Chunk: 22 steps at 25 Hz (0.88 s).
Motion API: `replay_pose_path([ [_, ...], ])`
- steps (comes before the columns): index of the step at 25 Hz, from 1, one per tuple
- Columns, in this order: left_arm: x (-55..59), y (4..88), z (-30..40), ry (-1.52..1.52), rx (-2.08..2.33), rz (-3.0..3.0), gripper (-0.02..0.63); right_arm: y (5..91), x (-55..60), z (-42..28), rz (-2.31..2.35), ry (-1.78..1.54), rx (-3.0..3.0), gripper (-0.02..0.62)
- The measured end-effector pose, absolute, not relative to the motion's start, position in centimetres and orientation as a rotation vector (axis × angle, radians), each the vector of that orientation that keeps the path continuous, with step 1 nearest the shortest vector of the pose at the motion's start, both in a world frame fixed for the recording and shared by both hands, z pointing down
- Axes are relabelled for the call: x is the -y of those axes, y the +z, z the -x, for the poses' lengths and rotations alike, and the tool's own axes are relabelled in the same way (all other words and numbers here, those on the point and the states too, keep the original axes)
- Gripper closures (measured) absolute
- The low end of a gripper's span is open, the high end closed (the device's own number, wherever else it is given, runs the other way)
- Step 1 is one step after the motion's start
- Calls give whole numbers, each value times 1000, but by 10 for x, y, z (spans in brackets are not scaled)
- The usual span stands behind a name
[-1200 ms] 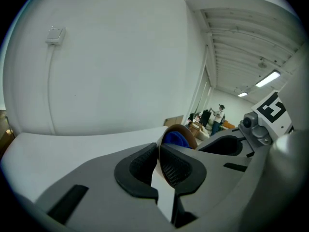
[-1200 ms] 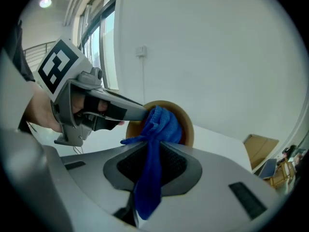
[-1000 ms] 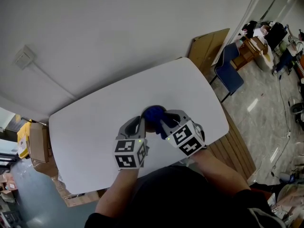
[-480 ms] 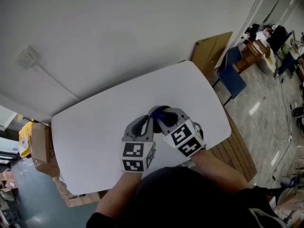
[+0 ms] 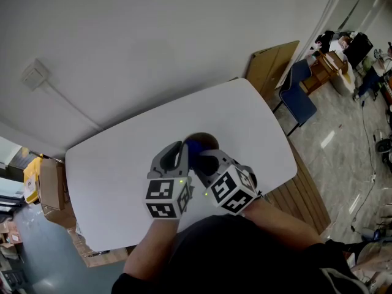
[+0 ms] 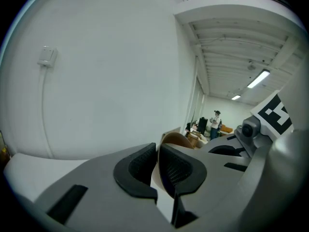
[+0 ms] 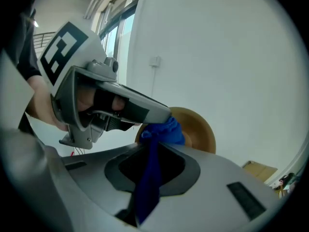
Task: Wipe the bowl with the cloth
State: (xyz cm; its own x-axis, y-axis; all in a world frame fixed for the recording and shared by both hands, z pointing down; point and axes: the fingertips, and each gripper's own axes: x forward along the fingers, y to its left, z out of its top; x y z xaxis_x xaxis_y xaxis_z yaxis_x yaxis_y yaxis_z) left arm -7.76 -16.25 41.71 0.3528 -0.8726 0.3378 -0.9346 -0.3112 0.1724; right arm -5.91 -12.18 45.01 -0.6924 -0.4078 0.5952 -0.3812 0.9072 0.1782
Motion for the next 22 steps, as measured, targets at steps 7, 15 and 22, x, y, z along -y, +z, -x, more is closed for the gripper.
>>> replay_pose_path([
  [7,162,421,101,209,1614,-2208,566,457,131,27,-606,-110,2313,541],
  [15,147,429,86,250,1500,-2259,565,427,157,6,-796,-198,2321,542],
  [22,138,419,60,341,1465,-2387,565,403,154,21,-815,-208,2401,543],
])
